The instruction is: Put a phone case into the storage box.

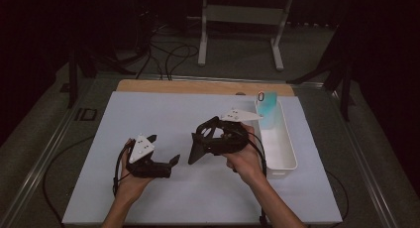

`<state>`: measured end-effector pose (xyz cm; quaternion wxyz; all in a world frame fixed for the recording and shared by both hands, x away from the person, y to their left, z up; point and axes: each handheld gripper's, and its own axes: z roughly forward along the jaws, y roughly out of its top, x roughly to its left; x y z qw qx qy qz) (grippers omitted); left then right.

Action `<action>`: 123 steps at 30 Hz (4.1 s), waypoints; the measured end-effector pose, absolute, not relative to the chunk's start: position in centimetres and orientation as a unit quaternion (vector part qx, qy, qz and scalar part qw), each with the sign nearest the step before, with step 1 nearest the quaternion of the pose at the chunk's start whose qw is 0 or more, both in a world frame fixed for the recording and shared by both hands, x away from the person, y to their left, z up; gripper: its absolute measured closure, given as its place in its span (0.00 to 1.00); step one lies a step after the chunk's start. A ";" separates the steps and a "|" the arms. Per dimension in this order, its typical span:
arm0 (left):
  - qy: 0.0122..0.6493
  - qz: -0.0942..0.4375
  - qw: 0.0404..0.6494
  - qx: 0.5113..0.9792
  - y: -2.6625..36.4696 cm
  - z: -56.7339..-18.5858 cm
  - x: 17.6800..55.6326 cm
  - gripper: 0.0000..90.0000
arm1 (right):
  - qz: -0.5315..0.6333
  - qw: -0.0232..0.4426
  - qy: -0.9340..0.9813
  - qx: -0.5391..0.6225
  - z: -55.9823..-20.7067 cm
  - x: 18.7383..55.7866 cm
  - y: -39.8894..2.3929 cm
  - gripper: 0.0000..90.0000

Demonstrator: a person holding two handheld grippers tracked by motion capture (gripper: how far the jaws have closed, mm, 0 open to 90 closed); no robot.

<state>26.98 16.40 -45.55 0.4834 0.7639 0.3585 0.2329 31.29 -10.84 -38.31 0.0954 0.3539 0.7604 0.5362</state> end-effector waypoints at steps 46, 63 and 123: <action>0.398 0.273 0.482 0.731 21.0 -49.0 25.9 0.00 | 0.507 0.162 0.751 0.390 -35.6 35.2 -14.2 0.15; 0.400 0.270 0.481 0.732 20.9 -49.0 25.8 0.00 | 0.480 0.194 0.751 0.410 -34.9 37.9 -16.0 0.15; 0.399 0.271 0.483 0.730 20.9 -49.0 25.8 0.00 | 0.469 0.226 0.700 0.489 -34.3 42.5 -21.6 0.16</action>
